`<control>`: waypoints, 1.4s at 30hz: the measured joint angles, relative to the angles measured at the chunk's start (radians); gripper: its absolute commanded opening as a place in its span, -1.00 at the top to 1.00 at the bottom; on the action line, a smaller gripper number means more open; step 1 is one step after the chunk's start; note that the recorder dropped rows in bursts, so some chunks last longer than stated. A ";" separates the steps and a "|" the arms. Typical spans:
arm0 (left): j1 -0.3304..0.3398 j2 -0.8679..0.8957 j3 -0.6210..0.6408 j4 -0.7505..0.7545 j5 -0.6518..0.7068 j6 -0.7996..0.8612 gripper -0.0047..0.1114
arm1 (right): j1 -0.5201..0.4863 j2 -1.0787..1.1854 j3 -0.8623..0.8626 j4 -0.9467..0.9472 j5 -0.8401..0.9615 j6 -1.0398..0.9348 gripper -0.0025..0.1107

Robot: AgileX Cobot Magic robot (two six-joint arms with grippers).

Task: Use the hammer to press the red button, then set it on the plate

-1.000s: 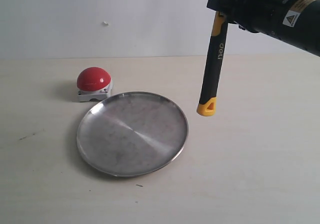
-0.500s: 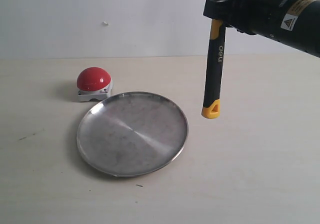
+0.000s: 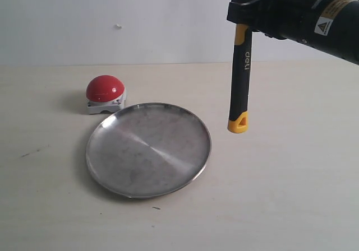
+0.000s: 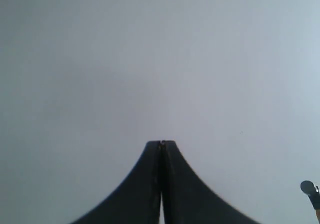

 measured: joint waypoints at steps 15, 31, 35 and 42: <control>0.000 0.231 -0.217 -0.228 -0.084 0.128 0.92 | 0.000 0.000 0.000 -0.002 -0.004 0.000 0.96; -0.060 1.525 -0.692 0.808 -0.222 -0.704 0.92 | 0.000 0.000 0.000 -0.002 -0.006 0.002 0.96; -0.142 1.681 -0.797 0.945 -0.430 -0.730 0.92 | 0.000 0.000 0.000 -0.002 -0.006 0.004 0.96; -0.358 1.858 -0.970 0.990 -0.266 -0.666 0.36 | 0.000 0.000 0.000 -0.002 -0.008 0.006 0.96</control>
